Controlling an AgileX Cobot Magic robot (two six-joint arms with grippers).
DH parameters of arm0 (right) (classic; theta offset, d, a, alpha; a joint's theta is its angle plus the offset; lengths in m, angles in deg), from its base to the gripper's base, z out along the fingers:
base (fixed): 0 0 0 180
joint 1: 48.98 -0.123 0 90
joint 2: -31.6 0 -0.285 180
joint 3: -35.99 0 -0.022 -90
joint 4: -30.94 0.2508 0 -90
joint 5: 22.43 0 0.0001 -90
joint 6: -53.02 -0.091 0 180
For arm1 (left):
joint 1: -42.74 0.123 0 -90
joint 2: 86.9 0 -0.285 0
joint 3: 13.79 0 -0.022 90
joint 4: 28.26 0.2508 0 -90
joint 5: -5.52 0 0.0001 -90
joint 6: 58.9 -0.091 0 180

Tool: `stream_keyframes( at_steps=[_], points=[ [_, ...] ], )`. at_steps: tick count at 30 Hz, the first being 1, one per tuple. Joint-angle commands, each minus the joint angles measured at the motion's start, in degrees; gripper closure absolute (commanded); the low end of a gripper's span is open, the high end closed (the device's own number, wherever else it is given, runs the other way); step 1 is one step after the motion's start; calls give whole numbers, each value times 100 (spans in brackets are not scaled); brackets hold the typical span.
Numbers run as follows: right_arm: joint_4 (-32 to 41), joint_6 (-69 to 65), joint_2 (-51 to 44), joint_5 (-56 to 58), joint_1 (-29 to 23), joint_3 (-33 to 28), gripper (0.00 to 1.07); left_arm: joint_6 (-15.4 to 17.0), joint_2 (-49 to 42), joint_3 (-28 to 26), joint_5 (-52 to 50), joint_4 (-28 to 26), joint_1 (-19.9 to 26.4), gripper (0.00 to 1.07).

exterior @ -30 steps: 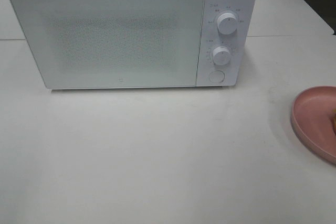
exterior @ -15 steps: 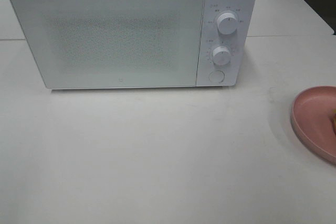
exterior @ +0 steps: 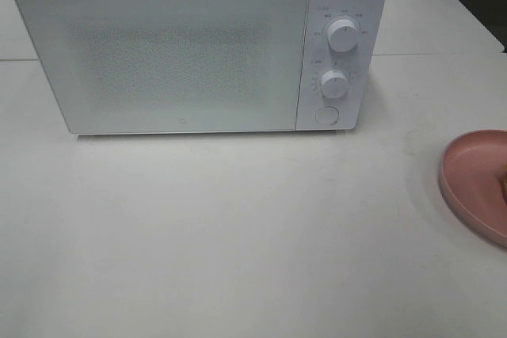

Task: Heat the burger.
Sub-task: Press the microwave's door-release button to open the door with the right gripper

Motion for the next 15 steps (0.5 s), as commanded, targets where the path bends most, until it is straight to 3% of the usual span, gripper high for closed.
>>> stream_keyframes(
  at_steps=[1, 15],
  points=[
    [-40, 17, 350, -453, 6, 34, 32, 0, -160, 11, -29, -6, -23, 7],
    [-40, 17, 1530, -1570, 6, 34, 32, 0, -160, 11, -29, -6, -23, 7]
  ],
)
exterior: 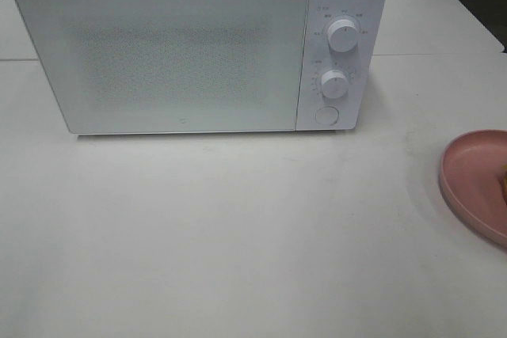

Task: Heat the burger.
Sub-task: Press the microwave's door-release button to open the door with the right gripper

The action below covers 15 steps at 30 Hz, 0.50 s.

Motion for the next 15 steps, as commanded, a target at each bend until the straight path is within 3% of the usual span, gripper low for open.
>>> stream_keyframes(
  at_steps=[1, 15],
  points=[
    [-40, 17, 195, -286, 6, 29, 32, 0, -160, 11, -29, -6, -23, 7],
    [-40, 17, 1358, -1576, 6, 23, 32, 0, -160, 11, -29, -6, -23, 7]
  ],
)
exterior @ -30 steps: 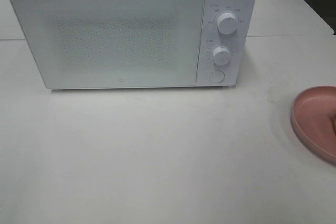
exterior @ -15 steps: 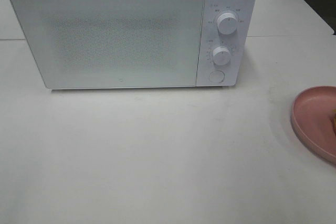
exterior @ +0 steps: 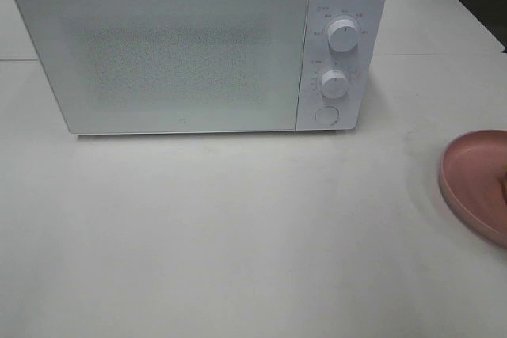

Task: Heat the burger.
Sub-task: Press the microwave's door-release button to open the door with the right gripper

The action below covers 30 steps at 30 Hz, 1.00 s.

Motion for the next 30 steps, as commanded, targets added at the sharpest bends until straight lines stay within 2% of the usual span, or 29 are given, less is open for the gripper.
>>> stream_keyframes(
  at_steps=[1, 20, 30],
  points=[
    [-40, 17, 241, -390, 6, 23, 32, 0, -160, 11, -29, -6, -23, 7],
    [-109, 17, 1748, -2108, 6, 6, 32, 0, -160, 11, -29, -6, -23, 7],
    [-92, 138, 2464, -4206, 6, -561, 32, 0, -160, 11, -29, -6, -23, 7]
  ],
)
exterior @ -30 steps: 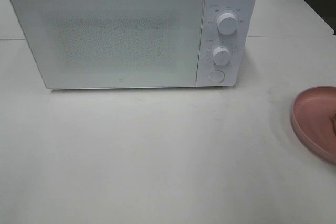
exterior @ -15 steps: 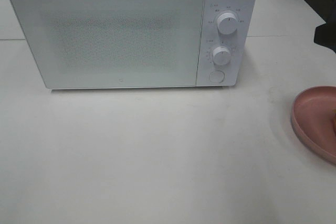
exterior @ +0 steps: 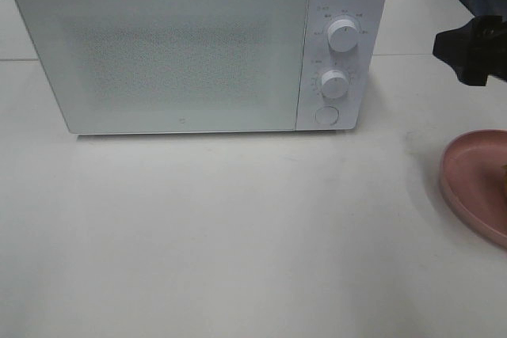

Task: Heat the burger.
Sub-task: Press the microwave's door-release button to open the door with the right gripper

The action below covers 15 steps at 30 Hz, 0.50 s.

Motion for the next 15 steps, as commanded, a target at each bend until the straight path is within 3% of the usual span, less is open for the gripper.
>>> stream_keyframes(
  at_steps=[1, 10, 15],
  points=[
    [0, 235, 315, -1003, 6, -212, 32, 0, -160, 11, -29, -6, -23, 7],
    [355, 859, 1071, -2017, 6, -418, 32, 0, -160, 11, -29, -6, -23, 7],
    [1197, 1650, 1444, -2567, -264, -590, 32, 0, -160, 11, -29, -6, -23, 7]
  ],
)
